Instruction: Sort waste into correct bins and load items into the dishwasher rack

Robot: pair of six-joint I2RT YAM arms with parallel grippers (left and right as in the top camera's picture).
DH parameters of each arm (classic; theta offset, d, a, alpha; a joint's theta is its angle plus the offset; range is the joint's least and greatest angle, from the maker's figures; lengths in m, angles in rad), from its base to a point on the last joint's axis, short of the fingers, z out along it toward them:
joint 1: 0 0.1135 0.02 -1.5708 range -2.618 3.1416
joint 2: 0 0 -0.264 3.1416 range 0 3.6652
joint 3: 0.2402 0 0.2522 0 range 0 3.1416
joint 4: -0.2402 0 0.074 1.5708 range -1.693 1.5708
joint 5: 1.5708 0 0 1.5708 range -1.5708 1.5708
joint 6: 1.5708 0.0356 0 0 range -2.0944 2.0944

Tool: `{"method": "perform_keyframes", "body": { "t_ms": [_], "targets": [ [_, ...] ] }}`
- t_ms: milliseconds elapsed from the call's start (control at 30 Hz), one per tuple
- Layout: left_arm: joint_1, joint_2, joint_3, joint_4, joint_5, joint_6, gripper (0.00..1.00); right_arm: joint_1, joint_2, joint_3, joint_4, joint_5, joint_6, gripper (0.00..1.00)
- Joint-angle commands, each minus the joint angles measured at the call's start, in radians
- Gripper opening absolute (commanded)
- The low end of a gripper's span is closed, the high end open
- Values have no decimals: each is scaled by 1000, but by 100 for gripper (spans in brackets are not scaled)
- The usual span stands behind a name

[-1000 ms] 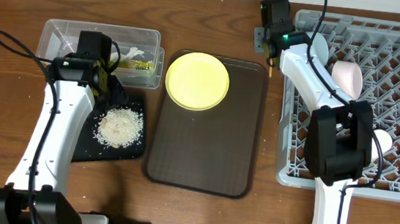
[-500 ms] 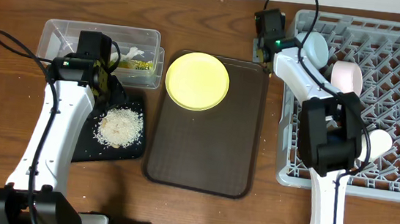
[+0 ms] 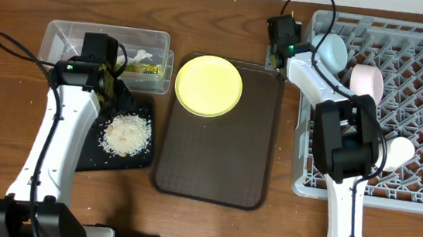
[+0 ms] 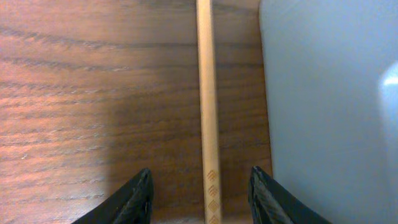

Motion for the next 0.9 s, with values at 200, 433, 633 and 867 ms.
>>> {"method": "perform_keyframes", "body": {
  "t_ms": [200, 433, 633, 867],
  "targets": [
    [4, 2, 8, -3, -20, -8, 77, -2, 29, 10, -8, -104, 23, 32],
    [4, 2, 8, -3, -20, -8, 77, -2, 29, 10, -9, -135, 42, 19],
    [4, 2, 8, -4, -20, -8, 77, -2, 29, 10, -27, -135, 77, 14],
    [4, 2, 8, -4, -20, -8, 77, -2, 29, 10, -38, -123, 83, 9]
  ]
}}
